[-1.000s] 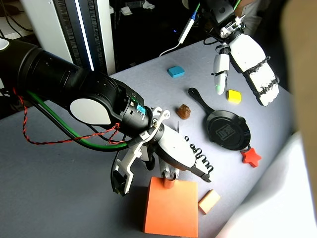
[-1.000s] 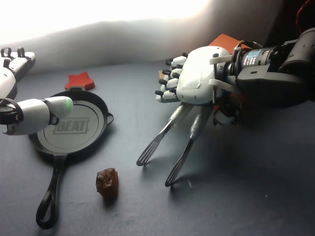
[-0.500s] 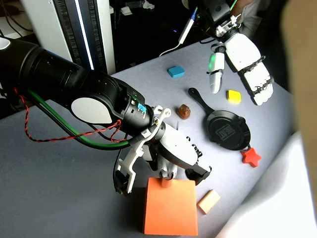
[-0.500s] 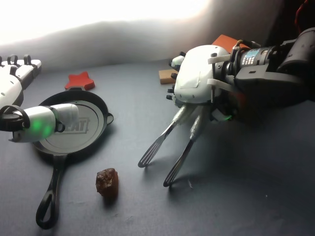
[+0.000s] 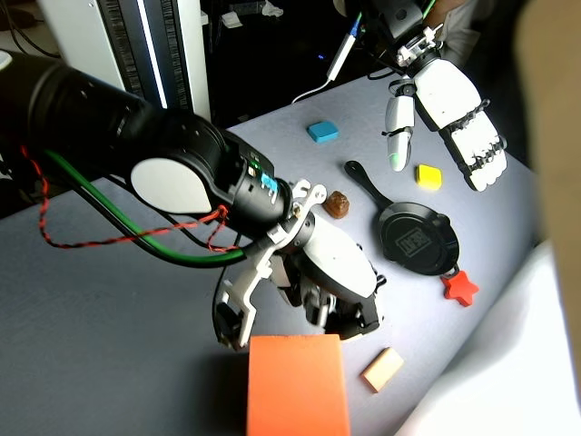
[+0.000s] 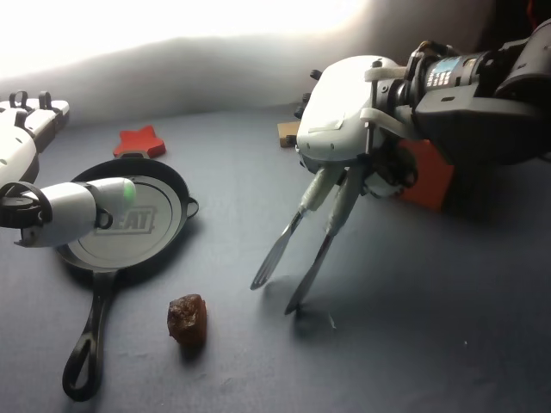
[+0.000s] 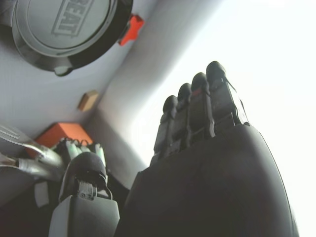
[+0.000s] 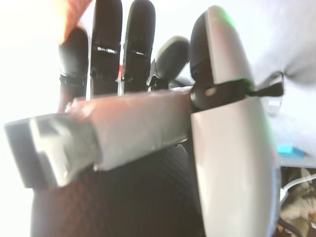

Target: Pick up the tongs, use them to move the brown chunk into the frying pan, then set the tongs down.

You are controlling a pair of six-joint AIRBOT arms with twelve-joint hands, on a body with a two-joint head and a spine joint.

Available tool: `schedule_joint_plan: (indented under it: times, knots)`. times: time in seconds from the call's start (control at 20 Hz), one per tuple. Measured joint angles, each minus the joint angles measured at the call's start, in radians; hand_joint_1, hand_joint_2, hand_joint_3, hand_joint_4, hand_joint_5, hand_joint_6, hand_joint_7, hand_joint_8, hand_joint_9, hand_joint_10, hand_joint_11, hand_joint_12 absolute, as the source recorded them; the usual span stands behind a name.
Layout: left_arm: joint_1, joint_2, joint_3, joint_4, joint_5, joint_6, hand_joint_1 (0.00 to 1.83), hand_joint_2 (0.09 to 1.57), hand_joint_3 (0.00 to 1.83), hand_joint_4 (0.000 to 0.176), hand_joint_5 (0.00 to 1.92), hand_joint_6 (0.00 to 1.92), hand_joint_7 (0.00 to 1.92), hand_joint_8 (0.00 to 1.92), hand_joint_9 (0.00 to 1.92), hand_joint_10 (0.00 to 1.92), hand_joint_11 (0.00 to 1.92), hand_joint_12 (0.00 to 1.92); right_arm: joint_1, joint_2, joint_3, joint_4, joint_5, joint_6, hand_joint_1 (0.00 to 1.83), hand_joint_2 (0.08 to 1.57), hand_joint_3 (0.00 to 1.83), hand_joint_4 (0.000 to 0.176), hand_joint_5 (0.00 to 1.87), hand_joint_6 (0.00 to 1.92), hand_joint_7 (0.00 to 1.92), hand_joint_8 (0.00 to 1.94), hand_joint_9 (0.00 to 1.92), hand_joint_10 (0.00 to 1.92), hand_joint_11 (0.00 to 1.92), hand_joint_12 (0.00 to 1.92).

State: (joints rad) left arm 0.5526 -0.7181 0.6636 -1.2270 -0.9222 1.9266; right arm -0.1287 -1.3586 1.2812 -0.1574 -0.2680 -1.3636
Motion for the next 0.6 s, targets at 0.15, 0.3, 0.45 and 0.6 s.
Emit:
schedule_joint_plan:
  times: [0.15, 0.3, 0.45, 0.6]
  knots:
    - [0.0, 0.0, 0.0, 0.004, -0.009, 0.003, 0.0, 1.18, 0.0, 0.0, 0.04, 0.01, 0.05, 0.0, 0.04, 0.01, 0.0, 0.22, 0.037, 0.023, -0.025, -0.002, -0.022, 0.083, 1.2, 1.14, 0.0, 0.02, 0.93, 1.12, 0.97, 0.97, 0.93, 0.68, 0.56, 1.58]
    - [0.002, 0.0, -0.004, 0.004, -0.015, 0.011, 0.0, 1.18, 0.0, 0.0, 0.04, 0.0, 0.05, 0.0, 0.05, 0.0, 0.0, 0.24, 0.062, 0.057, -0.073, -0.006, -0.04, 0.233, 1.22, 1.12, 0.0, 0.017, 0.95, 1.09, 1.01, 0.89, 0.96, 0.67, 0.58, 1.57]
    - [0.003, 0.0, -0.004, 0.003, -0.016, 0.011, 0.0, 1.18, 0.0, 0.0, 0.03, 0.0, 0.04, 0.0, 0.03, 0.0, 0.0, 0.22, 0.064, 0.102, -0.151, -0.008, -0.066, 0.323, 1.21, 1.12, 0.0, 0.02, 0.96, 1.08, 1.02, 0.89, 0.97, 0.68, 0.62, 1.57]
    - [0.003, 0.0, -0.005, 0.004, -0.029, 0.014, 0.02, 1.19, 0.0, 0.0, 0.04, 0.01, 0.06, 0.0, 0.05, 0.01, 0.0, 0.23, 0.075, 0.131, -0.223, -0.01, -0.073, 0.342, 1.21, 1.13, 0.0, 0.012, 0.94, 1.12, 0.98, 0.94, 0.94, 0.68, 0.6, 1.57]
